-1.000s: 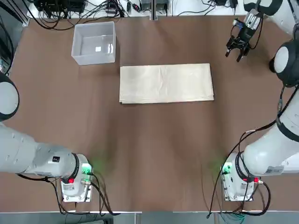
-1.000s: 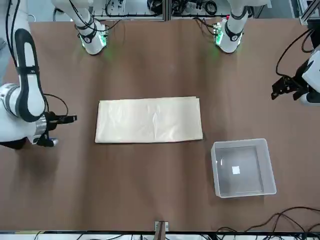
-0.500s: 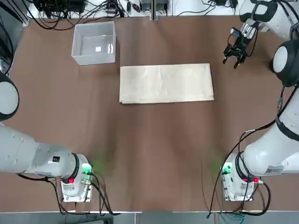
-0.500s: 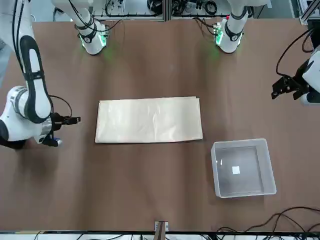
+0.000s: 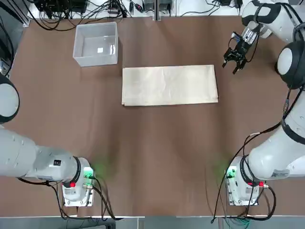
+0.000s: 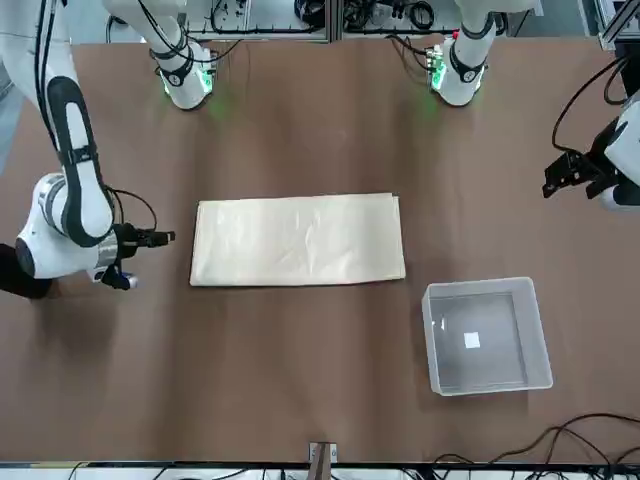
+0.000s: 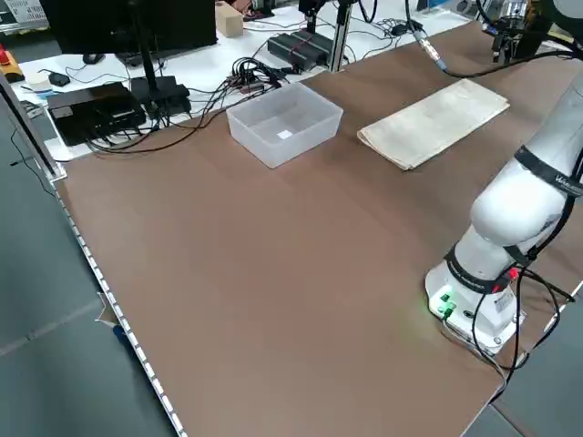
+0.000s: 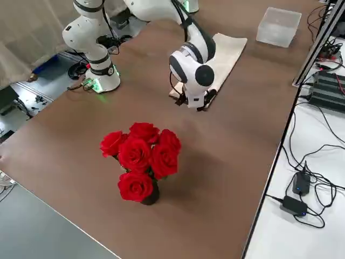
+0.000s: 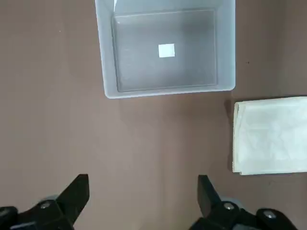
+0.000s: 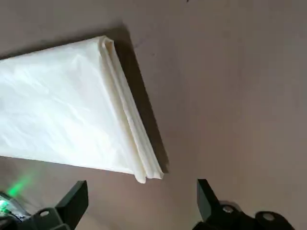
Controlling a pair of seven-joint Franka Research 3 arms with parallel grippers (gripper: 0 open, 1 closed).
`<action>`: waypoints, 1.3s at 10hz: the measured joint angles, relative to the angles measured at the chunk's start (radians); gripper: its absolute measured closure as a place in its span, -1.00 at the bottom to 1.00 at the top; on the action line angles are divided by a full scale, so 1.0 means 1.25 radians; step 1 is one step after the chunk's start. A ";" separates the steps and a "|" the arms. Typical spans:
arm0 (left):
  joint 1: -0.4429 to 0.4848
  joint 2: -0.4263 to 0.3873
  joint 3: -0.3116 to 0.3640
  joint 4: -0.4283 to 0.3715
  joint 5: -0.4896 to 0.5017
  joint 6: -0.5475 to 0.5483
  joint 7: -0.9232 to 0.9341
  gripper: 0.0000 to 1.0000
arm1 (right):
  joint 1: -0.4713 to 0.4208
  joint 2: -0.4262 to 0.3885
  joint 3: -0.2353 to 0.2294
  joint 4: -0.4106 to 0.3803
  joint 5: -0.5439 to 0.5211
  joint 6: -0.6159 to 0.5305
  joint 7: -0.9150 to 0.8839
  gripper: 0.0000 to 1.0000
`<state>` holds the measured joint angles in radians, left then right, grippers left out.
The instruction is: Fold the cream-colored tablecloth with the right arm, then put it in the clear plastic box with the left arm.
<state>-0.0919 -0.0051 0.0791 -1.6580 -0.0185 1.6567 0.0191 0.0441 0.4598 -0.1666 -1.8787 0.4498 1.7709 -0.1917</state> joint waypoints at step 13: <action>0.001 0.000 0.001 0.001 0.000 0.000 0.000 -0.99 | 0.073 0.095 0.011 -0.023 0.020 0.112 -0.003 -0.95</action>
<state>-0.0904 -0.0052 0.0805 -1.6569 -0.0185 1.6570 0.0191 0.1356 0.5781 -0.1527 -1.9079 0.4742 1.9114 -0.1957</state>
